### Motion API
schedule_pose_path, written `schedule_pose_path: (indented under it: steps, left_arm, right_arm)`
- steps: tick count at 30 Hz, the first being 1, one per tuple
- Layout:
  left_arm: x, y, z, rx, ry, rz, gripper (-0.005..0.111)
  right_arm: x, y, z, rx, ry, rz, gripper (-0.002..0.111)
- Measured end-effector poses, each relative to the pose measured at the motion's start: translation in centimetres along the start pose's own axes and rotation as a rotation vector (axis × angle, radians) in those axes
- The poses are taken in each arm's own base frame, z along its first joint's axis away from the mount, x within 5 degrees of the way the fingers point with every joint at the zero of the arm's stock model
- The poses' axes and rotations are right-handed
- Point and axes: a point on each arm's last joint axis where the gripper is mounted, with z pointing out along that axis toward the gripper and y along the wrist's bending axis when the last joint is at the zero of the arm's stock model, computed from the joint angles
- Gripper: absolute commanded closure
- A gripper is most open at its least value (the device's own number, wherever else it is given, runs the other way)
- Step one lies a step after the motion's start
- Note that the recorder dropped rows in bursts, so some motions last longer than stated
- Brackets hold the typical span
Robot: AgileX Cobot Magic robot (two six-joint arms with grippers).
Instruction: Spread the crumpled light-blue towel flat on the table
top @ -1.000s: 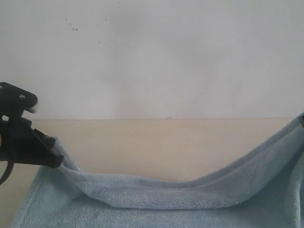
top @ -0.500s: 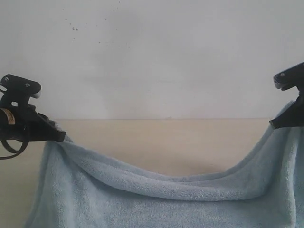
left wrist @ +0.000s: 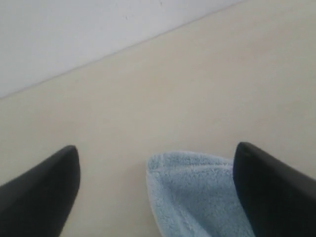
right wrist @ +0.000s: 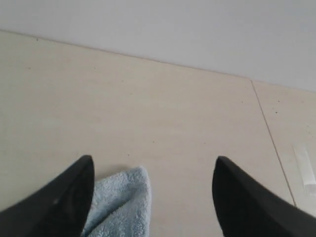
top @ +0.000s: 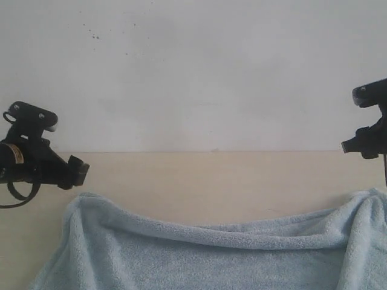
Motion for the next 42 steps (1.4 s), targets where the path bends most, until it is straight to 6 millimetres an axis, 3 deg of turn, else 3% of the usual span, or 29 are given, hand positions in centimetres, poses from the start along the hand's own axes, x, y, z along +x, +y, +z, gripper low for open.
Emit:
schedule_pose_path:
  steps: [2,3,4,5,9,13,16,19,24,30,38,42]
  left_arm:
    - [-1.3,0.3,-1.5,-0.017,-0.032,0.004,0.075]
    - [-1.9,0.5,-2.3,-0.028,-0.041,0.003,0.093]
    - [-2.3,0.7,-3.1,-0.04,-0.032,-0.015,0.102]
    - [-2.5,0.9,-3.8,-0.05,-0.017,-0.042,0.101]
    - [-0.9,0.9,-5.8,-0.082,0.167,-0.177,0.103]
    - [2.1,-1.6,-7.5,-0.036,0.363,-0.196,0.103]
    - [3.0,-4.5,-9.6,0.044,0.39,-0.087,0.103]
    - [3.6,-6.6,-11.4,0.116,0.423,0.049,0.103]
    - [6.5,-7.6,-12.5,0.152,0.575,0.107,0.103]
    - [8.3,-7.9,-12.8,0.168,0.63,0.107,0.103]
    - [9.4,-8.2,-12.7,0.194,0.597,0.152,0.103]
    - [9.7,-8.5,-12.3,0.224,0.522,0.224,0.103]
  right_arm:
    - [-0.8,-0.7,-1.3,0.011,-0.02,0.058,0.069]
    - [-1.3,-1.1,-2.2,0.023,-0.03,0.092,0.086]
    - [-1.6,-1.7,-3.3,0.048,-0.014,0.138,0.098]
    - [-1.9,-2.3,-4.2,0.069,0.003,0.174,0.108]
    - [0.3,-2.9,-6.2,0.098,0.264,0.207,0.107]
    - [6.0,-0.6,-6.9,-0.056,0.646,0.112,0.107]
    - [9.2,0.8,-8.4,-0.163,0.778,0.02,0.107]
    - [10.3,0.7,-10.7,-0.192,0.748,0.01,0.107]
    - [12.0,0.0,-13.0,-0.157,0.692,0.014,0.107]
    - [13.4,1.0,-13.1,-0.236,0.744,0.036,0.107]
    - [12.6,2.0,-12.7,-0.314,0.661,0.121,0.107]
    - [12.3,3.4,-13.2,-0.409,0.648,0.117,0.107]
